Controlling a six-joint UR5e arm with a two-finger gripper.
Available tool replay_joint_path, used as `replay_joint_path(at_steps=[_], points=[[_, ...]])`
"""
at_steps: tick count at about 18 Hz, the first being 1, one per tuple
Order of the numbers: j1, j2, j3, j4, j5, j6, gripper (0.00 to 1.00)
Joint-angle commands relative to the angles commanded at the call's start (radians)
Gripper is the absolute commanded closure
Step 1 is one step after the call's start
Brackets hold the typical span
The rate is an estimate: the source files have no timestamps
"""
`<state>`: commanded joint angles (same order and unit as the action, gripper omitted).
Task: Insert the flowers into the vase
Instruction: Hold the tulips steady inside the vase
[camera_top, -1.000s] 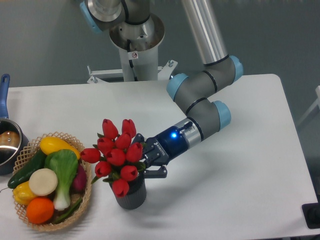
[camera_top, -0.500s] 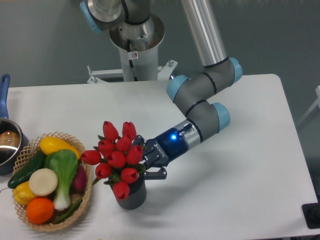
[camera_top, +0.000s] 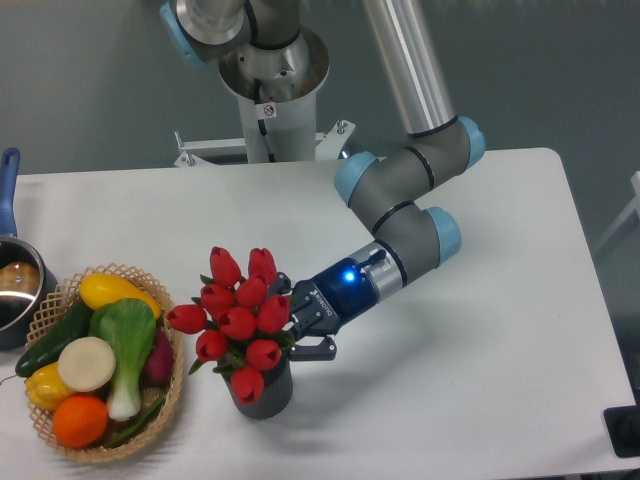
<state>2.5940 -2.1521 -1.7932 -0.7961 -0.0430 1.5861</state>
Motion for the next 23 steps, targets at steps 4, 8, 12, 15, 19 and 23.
replay_joint_path(at_steps=[4,8,12,15,19,23], points=[[0.000,-0.009,0.002,0.000,0.000,0.020,0.73],[0.002,-0.009,0.002,0.000,0.000,0.023,0.72],[0.002,-0.011,0.002,0.000,0.000,0.026,0.70],[0.002,-0.009,0.000,0.000,0.000,0.026,0.66],[0.002,-0.009,-0.002,0.000,0.000,0.026,0.66],[0.002,-0.009,-0.002,0.000,0.000,0.026,0.65]])
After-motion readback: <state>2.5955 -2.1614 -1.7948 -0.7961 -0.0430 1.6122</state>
